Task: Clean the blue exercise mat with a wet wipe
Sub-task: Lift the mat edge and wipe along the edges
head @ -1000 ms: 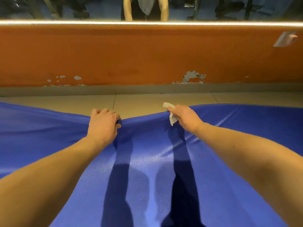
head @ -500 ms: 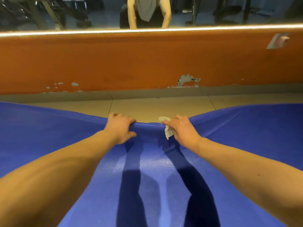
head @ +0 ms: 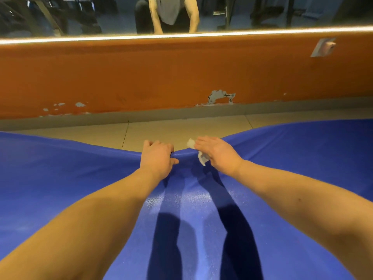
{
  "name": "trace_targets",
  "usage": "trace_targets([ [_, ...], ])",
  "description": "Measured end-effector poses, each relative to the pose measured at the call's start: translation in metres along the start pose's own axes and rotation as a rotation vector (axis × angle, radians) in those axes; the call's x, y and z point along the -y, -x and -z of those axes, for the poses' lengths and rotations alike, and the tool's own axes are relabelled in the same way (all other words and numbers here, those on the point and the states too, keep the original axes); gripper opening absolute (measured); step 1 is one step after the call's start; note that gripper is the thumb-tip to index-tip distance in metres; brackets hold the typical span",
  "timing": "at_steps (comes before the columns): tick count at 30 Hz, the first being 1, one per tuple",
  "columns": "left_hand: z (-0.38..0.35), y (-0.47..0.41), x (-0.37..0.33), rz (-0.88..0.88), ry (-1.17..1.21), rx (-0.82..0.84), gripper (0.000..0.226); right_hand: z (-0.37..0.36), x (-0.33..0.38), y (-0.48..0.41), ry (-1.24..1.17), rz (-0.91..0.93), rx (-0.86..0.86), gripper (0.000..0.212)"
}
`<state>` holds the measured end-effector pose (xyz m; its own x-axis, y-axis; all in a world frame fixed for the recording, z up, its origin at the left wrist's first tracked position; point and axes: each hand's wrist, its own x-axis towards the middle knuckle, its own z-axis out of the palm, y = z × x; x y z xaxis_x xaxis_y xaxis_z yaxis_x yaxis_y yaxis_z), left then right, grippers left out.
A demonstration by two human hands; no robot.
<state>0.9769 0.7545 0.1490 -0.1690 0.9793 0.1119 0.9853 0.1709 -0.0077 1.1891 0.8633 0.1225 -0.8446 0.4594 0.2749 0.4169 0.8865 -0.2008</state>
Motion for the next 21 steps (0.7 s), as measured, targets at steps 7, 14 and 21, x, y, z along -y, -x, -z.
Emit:
trace_targets([
  [7, 0.007, 0.008, -0.012, 0.038, -0.018, 0.001, 0.026, 0.028, -0.023, 0.030, 0.089, -0.286, -0.101, 0.039],
  [14, 0.021, 0.020, -0.015, 0.068, -0.047, 0.020, 0.025, 0.006, 0.030, 0.009, -0.191, -0.087, -0.066, 0.034],
  [21, 0.029, 0.029, -0.022, 0.041, -0.057, 0.023, 0.030, 0.031, -0.029, 0.041, -0.094, -0.122, -0.103, 0.067],
])
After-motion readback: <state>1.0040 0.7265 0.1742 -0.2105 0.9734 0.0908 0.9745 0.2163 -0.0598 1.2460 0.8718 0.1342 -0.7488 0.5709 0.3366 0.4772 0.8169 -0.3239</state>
